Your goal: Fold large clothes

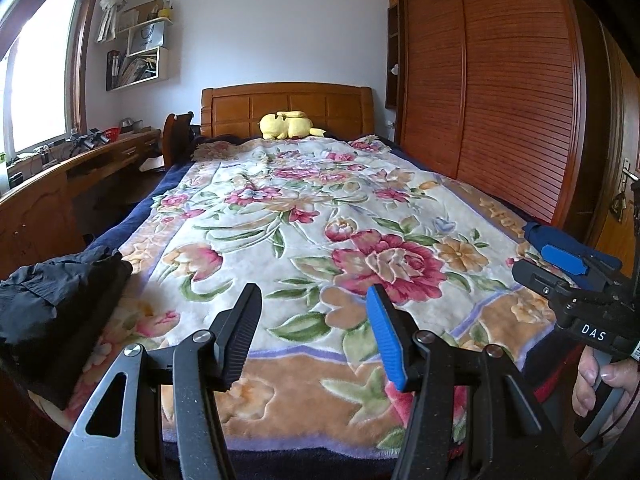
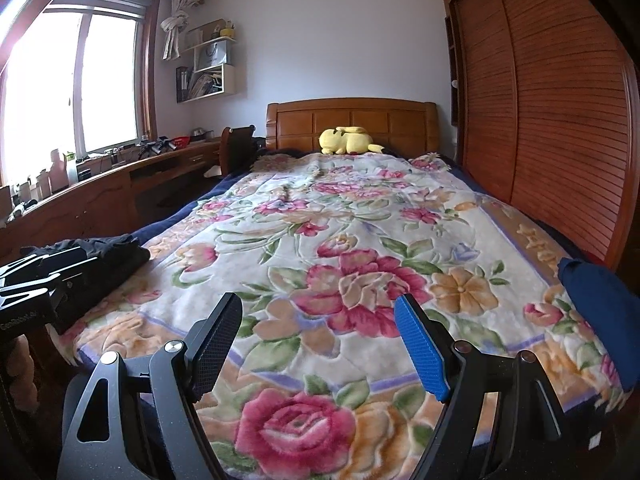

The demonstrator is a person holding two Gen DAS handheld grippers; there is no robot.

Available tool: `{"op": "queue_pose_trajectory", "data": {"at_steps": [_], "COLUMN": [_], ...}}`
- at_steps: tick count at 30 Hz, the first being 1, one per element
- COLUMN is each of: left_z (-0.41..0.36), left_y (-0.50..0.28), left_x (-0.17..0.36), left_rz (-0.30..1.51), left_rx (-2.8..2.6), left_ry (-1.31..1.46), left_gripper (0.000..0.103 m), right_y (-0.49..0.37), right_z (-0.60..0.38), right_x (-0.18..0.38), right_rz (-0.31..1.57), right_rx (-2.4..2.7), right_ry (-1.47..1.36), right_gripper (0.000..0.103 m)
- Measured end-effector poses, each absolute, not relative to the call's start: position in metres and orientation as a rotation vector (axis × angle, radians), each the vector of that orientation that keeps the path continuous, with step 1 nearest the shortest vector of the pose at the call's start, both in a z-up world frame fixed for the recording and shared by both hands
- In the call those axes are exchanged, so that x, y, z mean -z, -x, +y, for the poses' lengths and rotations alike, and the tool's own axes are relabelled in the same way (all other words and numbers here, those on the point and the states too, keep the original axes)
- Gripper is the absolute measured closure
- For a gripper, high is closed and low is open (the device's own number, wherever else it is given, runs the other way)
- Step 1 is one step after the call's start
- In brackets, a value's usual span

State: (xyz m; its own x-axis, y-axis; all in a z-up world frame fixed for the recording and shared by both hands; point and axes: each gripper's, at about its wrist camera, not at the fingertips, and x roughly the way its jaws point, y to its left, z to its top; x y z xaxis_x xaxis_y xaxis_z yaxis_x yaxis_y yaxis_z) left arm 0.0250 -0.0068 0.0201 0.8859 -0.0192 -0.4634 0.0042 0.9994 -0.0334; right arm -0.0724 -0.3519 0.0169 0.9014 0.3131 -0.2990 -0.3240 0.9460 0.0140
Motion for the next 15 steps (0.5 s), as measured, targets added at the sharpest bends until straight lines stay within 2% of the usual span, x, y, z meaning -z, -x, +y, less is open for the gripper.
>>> {"op": "queue_pose_trajectory", "data": {"at_steps": [15], "left_z": [-0.0075], "left_y": [-0.0221], "left_x": [-0.0219], "left_rz": [0.479], "left_rx": [0.006], "left_ry": [0.037], "left_gripper": [0.047], "right_y": [0.0732], "right_z": [-0.3474], "right_x": [-0.0181], "right_rz": [0.293], "right_rx": [-0.321], "right_ry": [0.022], "right_gripper": [0.023]}}
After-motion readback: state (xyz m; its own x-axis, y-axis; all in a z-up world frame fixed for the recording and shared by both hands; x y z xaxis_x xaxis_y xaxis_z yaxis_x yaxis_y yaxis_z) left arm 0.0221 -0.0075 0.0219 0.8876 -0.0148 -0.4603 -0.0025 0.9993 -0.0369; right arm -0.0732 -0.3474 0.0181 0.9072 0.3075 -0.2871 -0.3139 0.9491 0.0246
